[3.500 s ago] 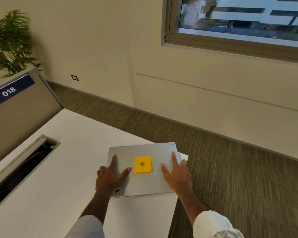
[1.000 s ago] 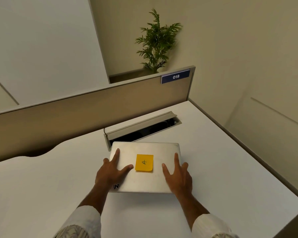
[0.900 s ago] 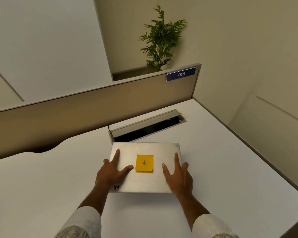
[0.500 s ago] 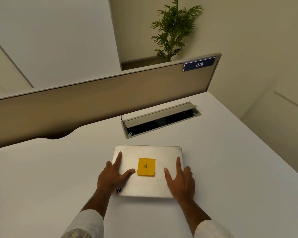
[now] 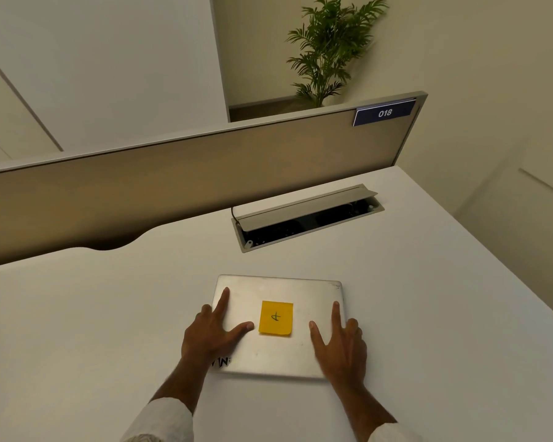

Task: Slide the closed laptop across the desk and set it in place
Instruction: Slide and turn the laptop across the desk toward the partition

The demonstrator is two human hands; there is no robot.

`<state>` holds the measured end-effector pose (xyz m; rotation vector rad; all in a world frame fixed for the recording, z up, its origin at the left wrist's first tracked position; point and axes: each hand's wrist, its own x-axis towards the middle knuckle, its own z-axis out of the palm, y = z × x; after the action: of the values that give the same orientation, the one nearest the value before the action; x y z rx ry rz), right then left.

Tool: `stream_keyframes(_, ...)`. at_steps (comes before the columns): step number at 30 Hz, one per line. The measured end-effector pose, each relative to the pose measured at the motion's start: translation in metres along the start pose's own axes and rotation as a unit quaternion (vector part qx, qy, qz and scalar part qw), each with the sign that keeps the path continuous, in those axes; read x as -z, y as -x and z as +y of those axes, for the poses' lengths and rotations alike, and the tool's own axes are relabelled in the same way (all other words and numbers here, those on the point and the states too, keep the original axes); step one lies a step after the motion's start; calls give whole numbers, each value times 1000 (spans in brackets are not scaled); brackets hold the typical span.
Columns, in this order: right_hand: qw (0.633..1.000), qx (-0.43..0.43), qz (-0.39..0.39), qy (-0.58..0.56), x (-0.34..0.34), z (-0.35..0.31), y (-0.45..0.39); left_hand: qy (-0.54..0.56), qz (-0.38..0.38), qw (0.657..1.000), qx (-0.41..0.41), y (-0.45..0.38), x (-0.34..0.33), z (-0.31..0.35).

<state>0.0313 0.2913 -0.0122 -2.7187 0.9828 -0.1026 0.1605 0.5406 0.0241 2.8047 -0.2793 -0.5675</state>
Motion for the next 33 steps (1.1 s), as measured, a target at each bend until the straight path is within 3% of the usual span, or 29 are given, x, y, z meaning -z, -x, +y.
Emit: stream_keyframes(33,1000,17,-5,19,1,-3,-3,-78,62,995,-2,1,-16,-2)
